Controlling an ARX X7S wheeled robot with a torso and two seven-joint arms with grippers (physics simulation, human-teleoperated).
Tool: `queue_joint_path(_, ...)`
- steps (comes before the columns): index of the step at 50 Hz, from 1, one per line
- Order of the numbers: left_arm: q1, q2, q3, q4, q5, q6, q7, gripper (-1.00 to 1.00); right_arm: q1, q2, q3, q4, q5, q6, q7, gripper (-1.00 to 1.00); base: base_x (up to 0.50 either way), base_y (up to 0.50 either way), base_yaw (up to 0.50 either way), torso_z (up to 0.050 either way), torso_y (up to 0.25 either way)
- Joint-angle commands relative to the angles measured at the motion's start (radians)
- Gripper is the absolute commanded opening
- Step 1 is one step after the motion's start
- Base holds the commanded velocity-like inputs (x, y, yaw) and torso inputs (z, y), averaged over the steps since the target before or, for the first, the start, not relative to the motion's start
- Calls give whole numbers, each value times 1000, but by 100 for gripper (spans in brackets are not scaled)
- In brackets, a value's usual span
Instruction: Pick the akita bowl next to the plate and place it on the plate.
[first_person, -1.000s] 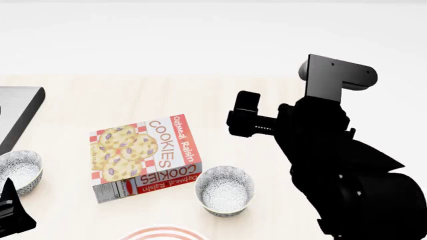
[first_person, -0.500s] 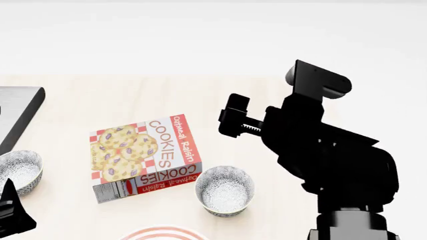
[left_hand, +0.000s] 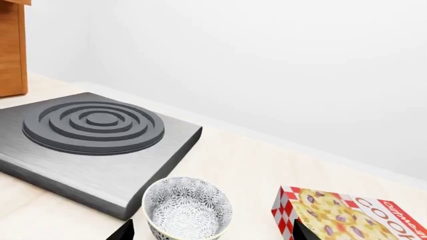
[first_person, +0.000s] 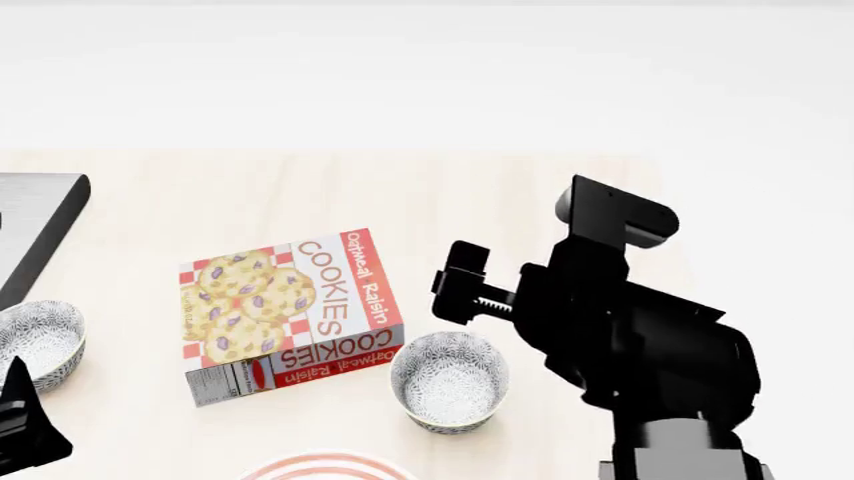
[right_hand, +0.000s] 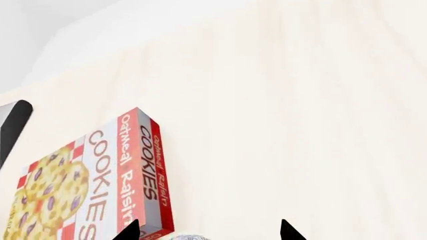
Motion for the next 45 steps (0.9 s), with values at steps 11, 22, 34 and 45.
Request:
queue_joint_path(11, 2, -7, 6, 11, -8, -5, -10, 100, 16, -22, -27, 184, -33, -115, -61, 100, 0, 0, 0, 0, 0)
queue_joint_path(22, 4, -9, 9, 8, -10, 1, -10, 100, -5, -31, -5, 200, -68, -123, -72, 100, 0, 0, 0, 0, 0)
queue_joint_path(34, 4, -12, 11, 9, -13, 2, -13, 100, -23, -32, 66, 201, -131, -106, -68, 100, 0, 0, 0, 0, 0)
queue_joint_path(45, 3, -13, 14, -2, -13, 11, -11, 100, -37, -33, 126, 201, -195, -94, -83, 100, 0, 0, 0, 0, 0)
